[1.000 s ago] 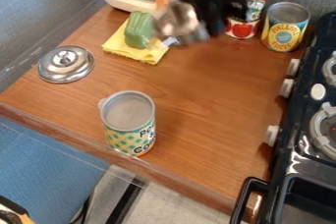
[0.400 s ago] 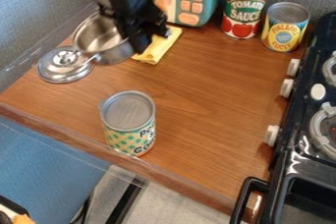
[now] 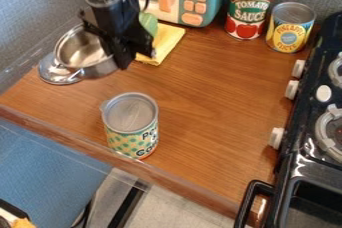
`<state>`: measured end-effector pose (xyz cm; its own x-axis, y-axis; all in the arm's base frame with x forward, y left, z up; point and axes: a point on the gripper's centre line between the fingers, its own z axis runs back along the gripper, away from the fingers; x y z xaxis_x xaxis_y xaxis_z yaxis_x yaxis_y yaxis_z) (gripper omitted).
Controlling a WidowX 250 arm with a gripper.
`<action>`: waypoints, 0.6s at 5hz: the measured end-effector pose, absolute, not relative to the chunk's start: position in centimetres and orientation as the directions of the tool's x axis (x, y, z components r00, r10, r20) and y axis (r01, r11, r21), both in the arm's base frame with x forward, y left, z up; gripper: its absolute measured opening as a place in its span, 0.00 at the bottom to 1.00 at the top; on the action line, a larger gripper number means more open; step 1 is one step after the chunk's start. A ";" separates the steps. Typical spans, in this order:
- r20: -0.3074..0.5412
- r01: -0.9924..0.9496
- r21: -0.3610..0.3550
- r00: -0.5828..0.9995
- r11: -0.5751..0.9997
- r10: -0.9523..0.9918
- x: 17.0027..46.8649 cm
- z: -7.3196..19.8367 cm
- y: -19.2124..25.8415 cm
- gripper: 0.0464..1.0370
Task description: Move the silver pot to the lower side of the table
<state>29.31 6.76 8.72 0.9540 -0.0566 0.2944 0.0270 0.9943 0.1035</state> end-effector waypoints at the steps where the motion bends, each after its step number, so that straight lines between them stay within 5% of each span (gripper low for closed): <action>1: 0.262 -0.031 0.116 0.965 0.993 0.000 29.7 6.5 7.1 0.03; 3: 0.222 -0.063 0.098 0.974 0.993 0.040 29.7 4.4 7.2 0.03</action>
